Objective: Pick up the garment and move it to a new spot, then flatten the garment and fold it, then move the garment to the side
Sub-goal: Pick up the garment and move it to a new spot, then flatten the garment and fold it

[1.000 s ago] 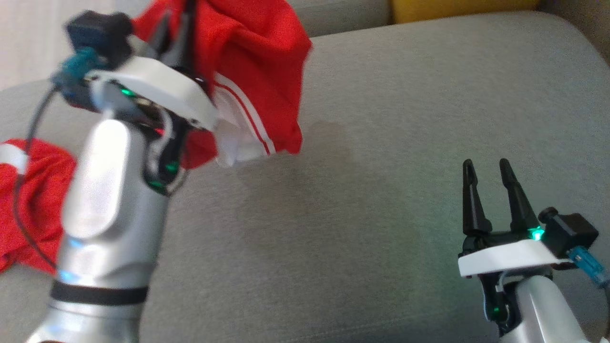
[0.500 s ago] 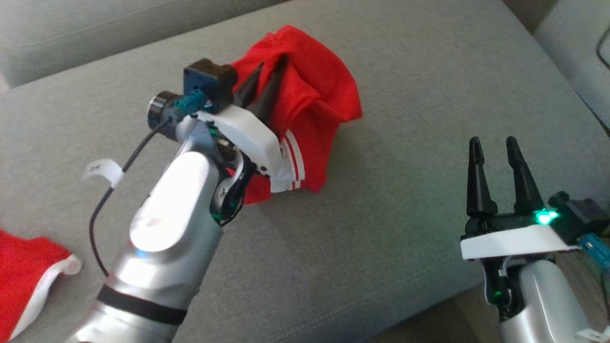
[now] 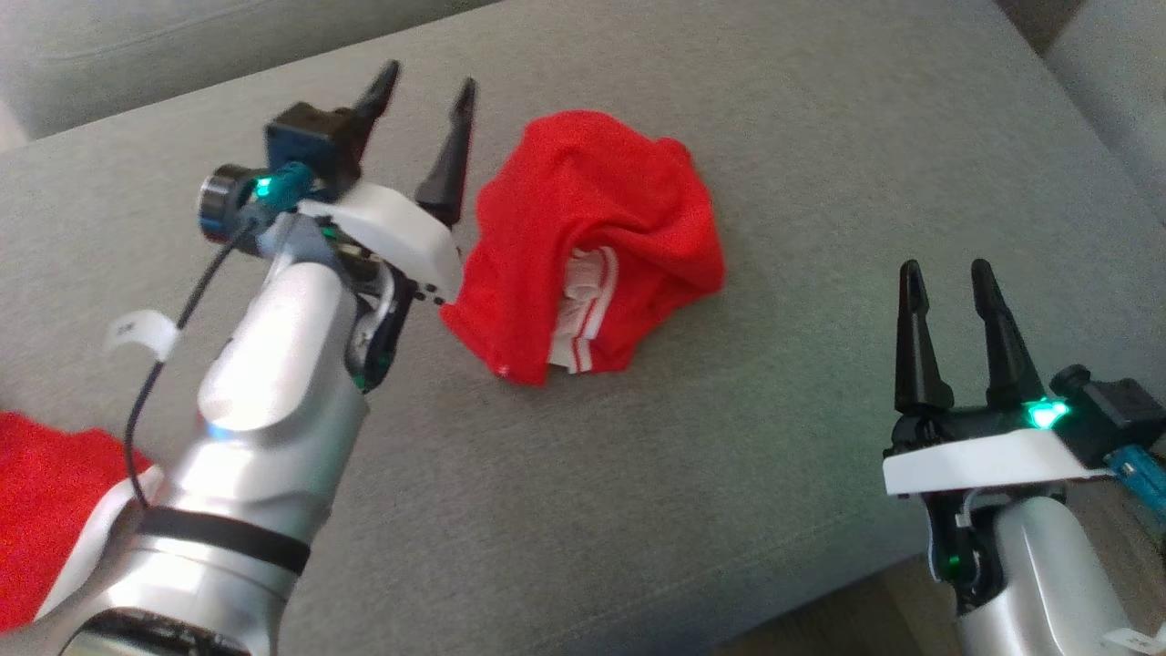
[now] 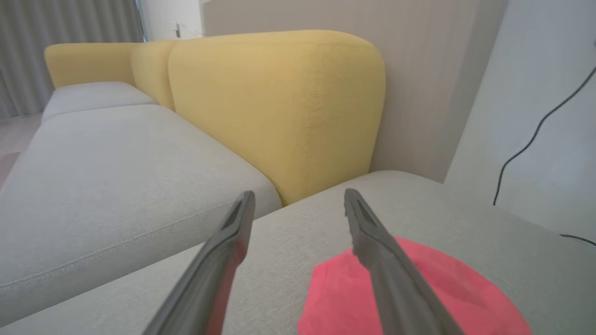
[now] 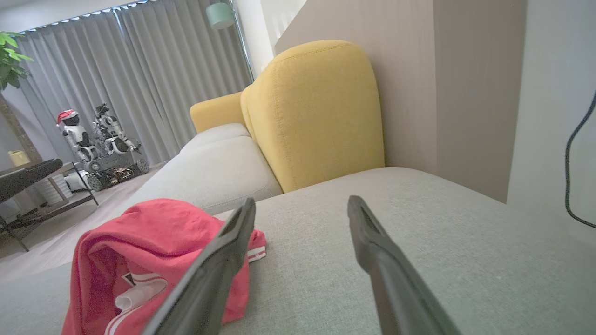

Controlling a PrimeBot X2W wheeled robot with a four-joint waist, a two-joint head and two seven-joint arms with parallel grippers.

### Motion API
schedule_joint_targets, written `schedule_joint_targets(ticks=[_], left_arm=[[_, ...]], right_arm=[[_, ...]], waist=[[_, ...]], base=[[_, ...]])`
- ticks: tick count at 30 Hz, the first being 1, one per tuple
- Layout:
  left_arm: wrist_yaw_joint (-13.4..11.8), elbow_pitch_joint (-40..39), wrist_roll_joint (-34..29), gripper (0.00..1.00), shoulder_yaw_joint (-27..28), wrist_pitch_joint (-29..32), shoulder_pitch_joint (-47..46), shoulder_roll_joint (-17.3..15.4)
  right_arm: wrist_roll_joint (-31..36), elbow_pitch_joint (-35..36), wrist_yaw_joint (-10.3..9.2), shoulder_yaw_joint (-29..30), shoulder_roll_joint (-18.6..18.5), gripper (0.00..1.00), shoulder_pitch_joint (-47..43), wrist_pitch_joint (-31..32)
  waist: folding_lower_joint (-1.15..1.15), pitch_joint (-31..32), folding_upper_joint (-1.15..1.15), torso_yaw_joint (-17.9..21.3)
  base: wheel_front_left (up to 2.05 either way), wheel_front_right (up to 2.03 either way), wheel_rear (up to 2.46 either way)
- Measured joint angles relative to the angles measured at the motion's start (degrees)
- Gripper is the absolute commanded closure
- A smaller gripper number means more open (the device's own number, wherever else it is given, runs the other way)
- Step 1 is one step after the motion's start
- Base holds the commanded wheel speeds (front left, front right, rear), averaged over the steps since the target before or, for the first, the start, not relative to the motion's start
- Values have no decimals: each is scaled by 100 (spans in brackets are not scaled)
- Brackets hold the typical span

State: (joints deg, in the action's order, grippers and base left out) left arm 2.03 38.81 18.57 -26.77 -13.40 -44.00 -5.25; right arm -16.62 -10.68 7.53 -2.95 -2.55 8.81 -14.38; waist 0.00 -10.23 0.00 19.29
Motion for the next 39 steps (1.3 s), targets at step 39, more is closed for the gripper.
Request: schedule_joint_targets(ticks=[39], left_arm=[[-274,-2369,-98,0,1315,-116,3639,226]], right_arm=[[1193,-1436,0,-376,-1,0,-15,439]], waist=[[0,370,0,-2326]], base=[[0,0,0]])
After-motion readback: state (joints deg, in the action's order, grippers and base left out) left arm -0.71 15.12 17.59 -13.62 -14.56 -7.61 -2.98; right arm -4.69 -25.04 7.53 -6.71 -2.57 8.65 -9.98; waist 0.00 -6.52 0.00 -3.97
